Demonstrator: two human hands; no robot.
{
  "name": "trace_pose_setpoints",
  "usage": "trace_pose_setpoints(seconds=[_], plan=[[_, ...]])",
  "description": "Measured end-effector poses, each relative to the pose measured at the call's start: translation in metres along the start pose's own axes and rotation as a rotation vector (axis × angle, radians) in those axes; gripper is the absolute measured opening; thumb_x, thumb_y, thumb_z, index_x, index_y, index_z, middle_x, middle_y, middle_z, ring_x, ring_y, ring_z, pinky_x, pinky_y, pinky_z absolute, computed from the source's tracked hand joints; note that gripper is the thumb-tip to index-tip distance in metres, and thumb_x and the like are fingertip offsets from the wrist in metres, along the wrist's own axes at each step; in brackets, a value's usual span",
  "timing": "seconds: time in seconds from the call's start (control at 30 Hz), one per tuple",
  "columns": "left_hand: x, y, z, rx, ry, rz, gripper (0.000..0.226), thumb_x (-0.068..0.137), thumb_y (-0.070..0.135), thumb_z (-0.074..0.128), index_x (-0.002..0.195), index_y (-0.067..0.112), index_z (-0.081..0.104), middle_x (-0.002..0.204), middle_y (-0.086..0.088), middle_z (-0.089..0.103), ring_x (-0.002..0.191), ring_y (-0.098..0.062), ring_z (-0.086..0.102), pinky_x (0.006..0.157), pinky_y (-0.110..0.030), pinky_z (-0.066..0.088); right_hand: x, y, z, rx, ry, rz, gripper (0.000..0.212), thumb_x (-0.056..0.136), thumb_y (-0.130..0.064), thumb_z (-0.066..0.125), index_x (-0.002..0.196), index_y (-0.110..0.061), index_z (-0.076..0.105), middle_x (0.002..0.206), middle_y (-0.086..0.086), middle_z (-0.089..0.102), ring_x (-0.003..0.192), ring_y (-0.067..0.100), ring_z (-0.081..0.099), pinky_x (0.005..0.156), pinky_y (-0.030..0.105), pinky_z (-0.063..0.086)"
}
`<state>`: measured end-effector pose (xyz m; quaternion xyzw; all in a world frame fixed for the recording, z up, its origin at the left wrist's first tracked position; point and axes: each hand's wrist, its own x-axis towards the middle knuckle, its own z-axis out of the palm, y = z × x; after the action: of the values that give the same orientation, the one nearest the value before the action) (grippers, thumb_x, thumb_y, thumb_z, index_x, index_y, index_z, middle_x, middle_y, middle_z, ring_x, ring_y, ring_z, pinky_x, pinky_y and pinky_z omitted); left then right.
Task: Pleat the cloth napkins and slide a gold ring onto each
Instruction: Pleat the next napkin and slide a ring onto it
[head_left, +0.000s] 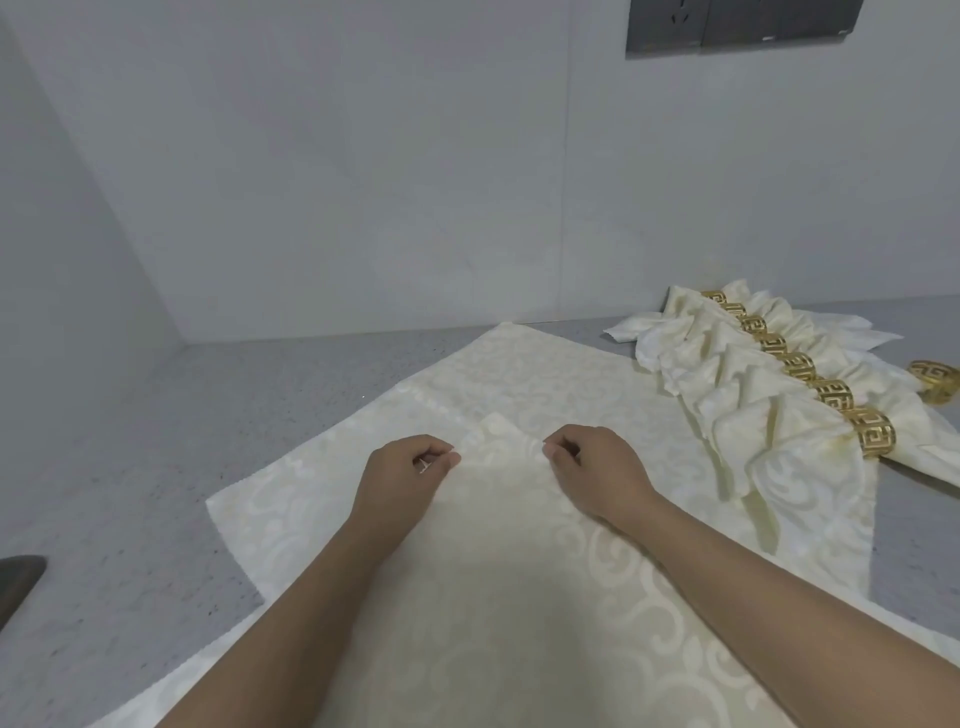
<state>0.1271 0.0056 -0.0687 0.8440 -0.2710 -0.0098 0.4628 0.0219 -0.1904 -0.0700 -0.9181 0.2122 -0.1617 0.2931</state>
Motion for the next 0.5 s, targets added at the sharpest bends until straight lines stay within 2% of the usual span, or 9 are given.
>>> trace_pose_setpoints(seconds=[0.07,0.17,0.23,0.37,0.5], plan=[[0.0,0.002,-0.002,-0.033,-0.001,-0.016,0.012,0.086,0.023,0.069,0.075,0.028,0.07,0.066,0.026,0.063,0.063,0.007,0.054,0.06,-0.004,0.04,0.001,-0.002,-0.001,0.056,-0.017,0.033,0.017,0.093,-0.028,0.054,0.093,-0.022,0.069,0.07,-0.008,0.062,0.069,0.012,0.055,0.067,0.024,0.039],[0.001,0.005,-0.004,-0.068,0.0,-0.046,0.017,0.085,0.023,0.069,0.072,0.032,0.068,0.069,0.026,0.066,0.066,0.009,0.058,0.061,-0.003,0.041,0.003,-0.006,-0.006,0.085,-0.069,0.061,0.016,0.09,-0.031,0.06,0.101,-0.023,0.069,0.082,-0.005,0.065,0.082,0.01,0.058,0.09,0.028,0.042],[0.002,0.006,-0.004,-0.059,-0.003,-0.055,0.015,0.085,0.023,0.07,0.072,0.031,0.069,0.065,0.023,0.066,0.064,0.01,0.057,0.06,-0.003,0.041,0.005,-0.008,-0.01,0.094,-0.103,0.072,0.017,0.088,-0.032,0.063,0.102,-0.023,0.068,0.081,-0.007,0.061,0.085,0.01,0.056,0.099,0.031,0.039],[0.001,0.008,-0.007,-0.062,-0.043,-0.088,0.013,0.086,0.025,0.069,0.075,0.032,0.068,0.072,0.017,0.066,0.062,0.008,0.056,0.061,-0.008,0.04,0.003,-0.008,-0.01,0.119,-0.13,0.09,0.017,0.085,-0.03,0.068,0.098,-0.019,0.066,0.069,-0.012,0.052,0.081,0.01,0.053,0.102,0.034,0.037],[0.001,0.009,-0.011,-0.082,-0.06,-0.127,0.009,0.086,0.023,0.07,0.078,0.028,0.071,0.058,0.018,0.06,0.048,0.007,0.05,0.057,-0.015,0.038,0.0,-0.008,-0.009,0.117,-0.096,0.079,0.014,0.083,-0.03,0.07,0.079,-0.022,0.06,0.065,-0.012,0.052,0.076,0.011,0.054,0.1,0.034,0.037]])
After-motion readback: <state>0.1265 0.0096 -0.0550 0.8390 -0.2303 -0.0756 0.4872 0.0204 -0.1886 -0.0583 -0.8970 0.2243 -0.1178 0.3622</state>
